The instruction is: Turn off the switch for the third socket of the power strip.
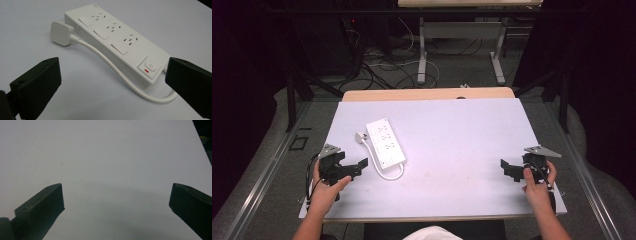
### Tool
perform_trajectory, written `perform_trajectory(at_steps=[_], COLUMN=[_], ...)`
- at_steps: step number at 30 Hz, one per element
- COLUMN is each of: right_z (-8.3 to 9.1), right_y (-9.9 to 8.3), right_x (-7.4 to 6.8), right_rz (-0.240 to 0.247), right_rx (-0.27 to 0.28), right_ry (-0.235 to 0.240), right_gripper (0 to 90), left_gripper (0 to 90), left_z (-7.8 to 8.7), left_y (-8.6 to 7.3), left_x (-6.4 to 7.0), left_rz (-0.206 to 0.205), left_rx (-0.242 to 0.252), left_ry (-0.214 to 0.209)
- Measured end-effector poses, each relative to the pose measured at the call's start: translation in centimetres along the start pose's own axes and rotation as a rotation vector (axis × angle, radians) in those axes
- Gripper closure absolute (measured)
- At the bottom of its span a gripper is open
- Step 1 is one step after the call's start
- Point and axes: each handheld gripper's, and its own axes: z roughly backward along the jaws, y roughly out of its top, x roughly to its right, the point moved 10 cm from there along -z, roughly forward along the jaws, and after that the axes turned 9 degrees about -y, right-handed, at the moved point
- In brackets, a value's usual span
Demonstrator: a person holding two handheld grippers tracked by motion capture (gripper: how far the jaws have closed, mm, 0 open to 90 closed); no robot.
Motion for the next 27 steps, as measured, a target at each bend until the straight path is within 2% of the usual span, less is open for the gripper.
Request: perform_trajectory(at_steps=[1, 2, 5, 11, 18, 23, 25, 27], right_z=[0.0, 0.0, 0.3, 0.7, 0.7, 0.6, 0.6, 0.6], right_y=[0.0, 0.0, -0.2, -0.2, -0.6, -0.7, -0.7, -0.7], right_x=[-0.1, 0.0, -0.2, -0.1, 0.1, 0.1, 0.0, 0.0], right_rz=[-0.004, 0.001, 0.001, -0.003, 0.006, -0.001, -0.001, 0.003], right_rx=[0.001, 0.011, 0.002, 0.017, -0.005, -0.007, -0.008, -0.009], right_ry=[0.001, -0.005, 0.009, 0.003, 0.011, 0.014, 0.018, 0.018], right_gripper=[0.0, 0.0, 0.0, 0.0, 0.0, 0.0, 0.0, 0.0], left_gripper=[0.2, 0.2, 0.3, 0.3, 0.3, 0.4, 0.4, 0.5], left_z=[-0.3, -0.2, -0.5, -0.8, -0.9, -1.2, -1.5, -1.4], left_y=[-0.1, -0.3, -0.4, -0.3, -0.2, -0.1, 0.0, 0.0], left_x=[0.0, 0.0, 0.1, 0.2, 0.6, 0.7, 0.6, 0.7], left_rz=[0.004, -0.001, -0.004, -0.005, 0.005, -0.013, -0.004, 0.0], left_rx=[0.002, -0.016, -0.02, -0.02, -0.018, -0.023, -0.012, -0.024], left_ry=[0.01, 0.006, 0.012, 0.009, 0.0, 0.013, 0.032, 0.028])
